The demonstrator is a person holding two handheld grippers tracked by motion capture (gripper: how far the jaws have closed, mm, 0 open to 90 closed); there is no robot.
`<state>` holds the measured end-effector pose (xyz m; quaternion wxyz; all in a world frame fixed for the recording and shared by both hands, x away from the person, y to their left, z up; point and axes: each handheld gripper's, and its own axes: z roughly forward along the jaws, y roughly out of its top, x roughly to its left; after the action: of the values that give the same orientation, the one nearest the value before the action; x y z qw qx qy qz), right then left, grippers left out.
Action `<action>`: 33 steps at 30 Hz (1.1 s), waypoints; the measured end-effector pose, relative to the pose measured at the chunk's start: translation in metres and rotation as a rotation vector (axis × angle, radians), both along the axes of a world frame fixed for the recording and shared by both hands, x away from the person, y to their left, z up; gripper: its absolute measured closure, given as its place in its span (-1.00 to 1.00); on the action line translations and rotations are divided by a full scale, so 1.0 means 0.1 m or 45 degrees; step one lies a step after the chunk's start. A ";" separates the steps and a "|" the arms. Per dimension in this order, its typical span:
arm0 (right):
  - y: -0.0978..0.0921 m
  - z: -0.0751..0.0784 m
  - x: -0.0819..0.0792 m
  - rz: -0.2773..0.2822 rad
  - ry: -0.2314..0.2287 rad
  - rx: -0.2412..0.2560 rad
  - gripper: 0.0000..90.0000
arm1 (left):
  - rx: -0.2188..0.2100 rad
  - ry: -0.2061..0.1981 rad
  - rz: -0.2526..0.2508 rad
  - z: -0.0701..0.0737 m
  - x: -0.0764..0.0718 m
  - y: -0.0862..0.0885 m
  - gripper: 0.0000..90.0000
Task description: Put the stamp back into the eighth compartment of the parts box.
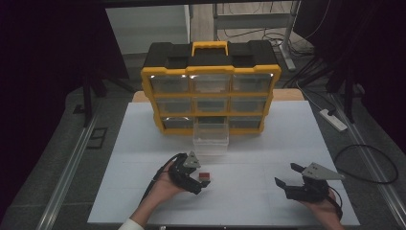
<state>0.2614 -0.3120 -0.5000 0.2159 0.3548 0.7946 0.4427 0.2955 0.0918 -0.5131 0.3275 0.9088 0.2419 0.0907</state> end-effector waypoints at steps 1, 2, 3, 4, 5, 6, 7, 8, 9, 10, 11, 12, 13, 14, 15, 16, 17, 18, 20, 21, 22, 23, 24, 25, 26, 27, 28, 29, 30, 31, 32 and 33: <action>0.00 0.00 0.00 0.000 0.000 0.000 -0.58 | 0.005 0.004 -0.008 -0.01 0.01 -0.02 -0.71; 0.00 0.00 0.00 0.000 0.000 -0.001 -0.58 | 0.005 0.011 -0.015 -0.01 0.02 -0.03 -0.69; 0.00 0.00 0.00 -0.001 0.000 -0.001 -0.58 | 0.004 0.014 -0.022 -0.02 0.03 -0.04 -0.67; 0.00 0.00 0.00 -0.001 0.001 -0.002 -0.58 | 0.008 0.016 -0.026 -0.02 0.04 -0.05 -0.64; 0.00 0.00 0.00 -0.001 0.001 -0.002 -0.58 | 0.016 0.016 -0.030 -0.02 0.04 -0.06 -0.63; 0.00 0.00 0.00 0.000 0.001 -0.002 -0.58 | 0.026 0.016 -0.036 -0.03 0.05 -0.07 -0.61; 0.00 0.00 0.00 0.000 0.001 -0.002 -0.58 | 0.031 0.018 -0.039 -0.03 0.06 -0.08 -0.59; 0.00 0.00 0.00 0.000 0.001 -0.003 -0.58 | 0.033 0.022 -0.044 -0.03 0.07 -0.09 -0.58; 0.00 0.00 0.00 -0.001 0.001 -0.003 -0.58 | 0.037 0.025 -0.050 -0.03 0.07 -0.10 -0.56; 0.00 0.00 0.00 -0.002 0.001 -0.003 -0.58 | 0.047 0.025 -0.059 -0.04 0.07 -0.11 -0.54; 0.00 0.00 0.00 -0.001 0.001 -0.004 -0.58 | 0.051 0.025 -0.064 -0.04 0.07 -0.11 -0.49; 0.00 0.00 0.00 -0.001 0.001 -0.004 -0.58 | 0.051 0.025 -0.064 -0.04 0.07 -0.11 -0.46; 0.00 0.00 0.00 -0.001 0.000 -0.004 -0.58 | 0.063 0.025 -0.077 -0.04 0.07 -0.11 -0.46; 0.00 0.00 0.00 -0.001 0.000 -0.004 -0.58 | 0.072 0.025 -0.078 -0.04 0.07 -0.11 -0.37; 0.00 0.00 0.00 -0.001 0.000 -0.005 -0.58 | 0.078 0.024 -0.077 -0.04 0.07 -0.11 -0.32; 0.00 0.00 0.00 -0.001 0.000 -0.005 -0.58 | 0.085 0.029 -0.077 -0.04 0.07 -0.11 -0.30; 0.00 0.00 0.00 -0.001 0.000 -0.006 -0.58 | 0.086 0.032 -0.078 -0.04 0.08 -0.10 -0.23; 0.00 0.00 0.00 -0.001 0.000 -0.006 -0.58 | 0.090 0.032 -0.079 -0.04 0.08 -0.10 -0.19; 0.00 0.00 0.00 0.000 -0.002 -0.006 -0.58 | 0.093 0.036 -0.086 -0.04 0.08 -0.09 -0.12; 0.00 0.00 0.00 0.000 -0.001 -0.006 -0.58 | 0.092 0.038 -0.090 -0.04 0.07 -0.10 -0.08; 0.00 0.00 0.00 0.001 -0.001 -0.006 -0.58 | 0.097 0.038 -0.097 -0.04 0.07 -0.10 -0.03; 0.00 0.00 0.00 0.002 0.000 -0.003 -0.58 | 0.101 0.039 -0.104 -0.04 0.07 -0.10 0.02; 0.00 0.00 0.00 0.003 0.001 0.002 -0.58 | 0.107 0.039 -0.110 -0.05 0.07 -0.10 0.09; 0.00 0.00 0.00 0.004 -0.002 0.005 -0.58 | 0.114 0.040 -0.114 -0.05 0.07 -0.10 0.14; 0.01 0.00 -0.01 0.005 -0.004 0.006 -0.58 | 0.120 0.040 -0.117 -0.05 0.07 -0.10 0.21; 0.01 0.01 -0.01 0.005 -0.006 0.003 -0.58 | 0.127 0.038 -0.122 -0.05 0.07 -0.10 0.30; 0.01 0.00 -0.01 0.006 -0.004 0.001 -0.58 | 0.130 0.034 -0.126 -0.05 0.06 -0.10 0.40; 0.01 0.00 -0.01 0.006 -0.003 -0.002 -0.58 | 0.131 0.034 -0.132 -0.05 0.06 -0.09 0.52; 0.01 0.00 -0.01 0.005 -0.004 -0.001 -0.58 | 0.131 0.034 -0.132 -0.05 0.06 -0.09 0.63; 0.01 0.00 -0.01 0.005 -0.004 -0.001 -0.58 | 0.136 0.031 -0.131 -0.04 0.06 -0.09 0.63; 0.01 0.00 -0.01 0.004 -0.004 0.000 -0.58 | 0.141 0.026 -0.127 -0.04 0.06 -0.09 0.65; 0.01 0.00 0.00 0.003 -0.006 -0.001 -0.58 | 0.145 0.021 -0.123 -0.04 0.06 -0.09 0.66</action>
<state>0.2609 -0.3112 -0.4996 0.2174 0.3528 0.7947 0.4435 0.3015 0.0828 -0.5167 0.2772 0.9373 0.1950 0.0810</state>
